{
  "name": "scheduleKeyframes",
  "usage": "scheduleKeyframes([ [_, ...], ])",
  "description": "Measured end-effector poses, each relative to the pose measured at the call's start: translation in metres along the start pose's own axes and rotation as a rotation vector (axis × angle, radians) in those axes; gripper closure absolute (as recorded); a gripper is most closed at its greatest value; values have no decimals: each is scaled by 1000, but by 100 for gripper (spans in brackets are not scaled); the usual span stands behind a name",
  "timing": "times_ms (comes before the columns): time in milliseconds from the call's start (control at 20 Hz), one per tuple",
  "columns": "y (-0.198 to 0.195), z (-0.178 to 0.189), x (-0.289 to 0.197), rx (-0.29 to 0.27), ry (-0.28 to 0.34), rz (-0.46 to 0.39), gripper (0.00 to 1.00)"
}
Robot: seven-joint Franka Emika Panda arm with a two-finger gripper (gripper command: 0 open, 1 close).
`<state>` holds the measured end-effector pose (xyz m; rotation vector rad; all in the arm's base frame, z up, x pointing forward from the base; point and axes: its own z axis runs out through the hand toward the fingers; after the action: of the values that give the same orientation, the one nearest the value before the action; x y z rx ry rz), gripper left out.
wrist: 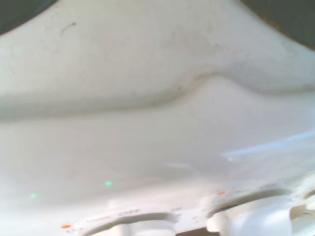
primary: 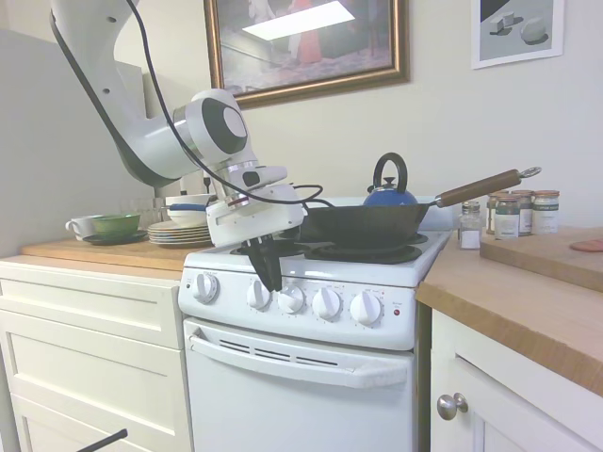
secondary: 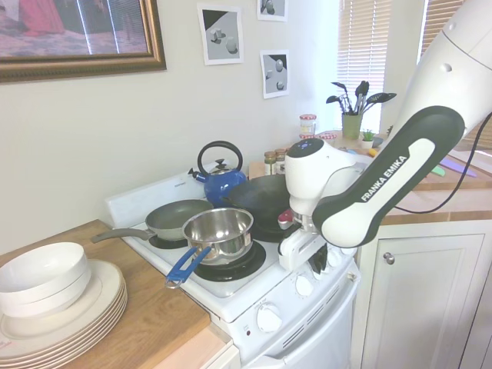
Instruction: Turn on the stove on the top left
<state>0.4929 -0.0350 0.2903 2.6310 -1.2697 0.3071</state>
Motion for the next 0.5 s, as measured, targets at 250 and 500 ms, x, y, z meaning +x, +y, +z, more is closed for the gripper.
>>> scheduleKeyframes([
  [250, -1, 0, 1, 21, -29, 31, 100],
  [500, 6, 1, 12, 50, -47, 49, 100],
])
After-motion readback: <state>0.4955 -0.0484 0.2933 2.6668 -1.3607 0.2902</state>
